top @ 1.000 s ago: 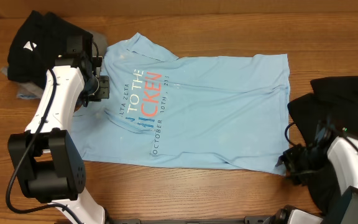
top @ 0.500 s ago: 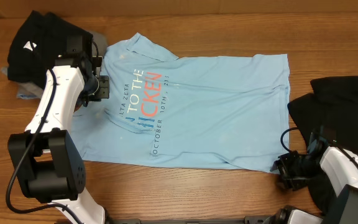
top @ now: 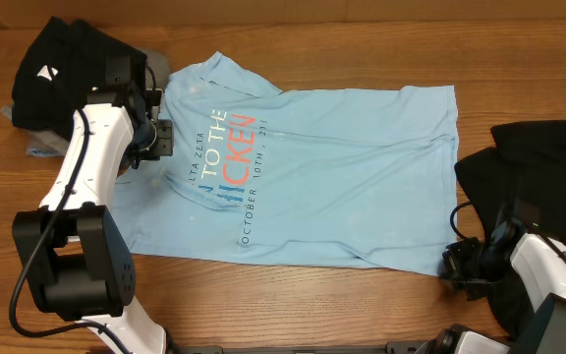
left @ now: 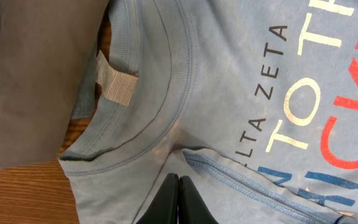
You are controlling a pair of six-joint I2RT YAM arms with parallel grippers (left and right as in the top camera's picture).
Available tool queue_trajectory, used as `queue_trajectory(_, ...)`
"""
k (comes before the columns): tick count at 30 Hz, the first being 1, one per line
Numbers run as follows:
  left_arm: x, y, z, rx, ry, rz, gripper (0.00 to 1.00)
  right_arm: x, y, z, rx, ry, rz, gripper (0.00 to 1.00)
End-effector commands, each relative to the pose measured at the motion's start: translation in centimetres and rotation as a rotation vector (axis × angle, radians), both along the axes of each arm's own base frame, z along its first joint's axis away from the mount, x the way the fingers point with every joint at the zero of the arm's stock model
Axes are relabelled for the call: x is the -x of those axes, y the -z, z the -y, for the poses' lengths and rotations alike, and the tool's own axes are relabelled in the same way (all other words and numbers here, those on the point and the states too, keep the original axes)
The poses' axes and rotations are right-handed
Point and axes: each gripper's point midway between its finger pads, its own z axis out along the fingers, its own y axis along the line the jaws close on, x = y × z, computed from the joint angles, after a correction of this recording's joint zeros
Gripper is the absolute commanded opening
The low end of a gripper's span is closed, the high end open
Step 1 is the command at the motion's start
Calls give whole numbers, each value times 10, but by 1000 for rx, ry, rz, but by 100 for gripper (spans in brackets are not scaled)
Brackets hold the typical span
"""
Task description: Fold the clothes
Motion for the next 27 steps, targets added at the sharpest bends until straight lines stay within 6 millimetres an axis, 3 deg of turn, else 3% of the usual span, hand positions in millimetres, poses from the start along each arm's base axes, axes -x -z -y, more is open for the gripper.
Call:
queue_trajectory(1,-7,-12,-2,-10,-4,37,4,2,6,21,108,-36,-15,4)
queue_trajectory(8,-7,-12,-2,-12,-3,36,4,-17,-18,24,99,-129,44,4)
queue_trajectory(13,-7,-12,-5,-15,-3,35,4,-35,-34,13,24,-212,141,4)
queue_trajectory(19,0,-11,-5,-14,-4,9,5,-58,-49,-16,-141,-293,325,4)
queue_trajectory(23,3,-10,-4,-13,-4,-5,13,-79,-61,-28,-207,-350,477,4)
queue_trajectory(27,6,-9,-5,-12,-4,-16,18,-88,-63,-25,-195,-336,509,4)
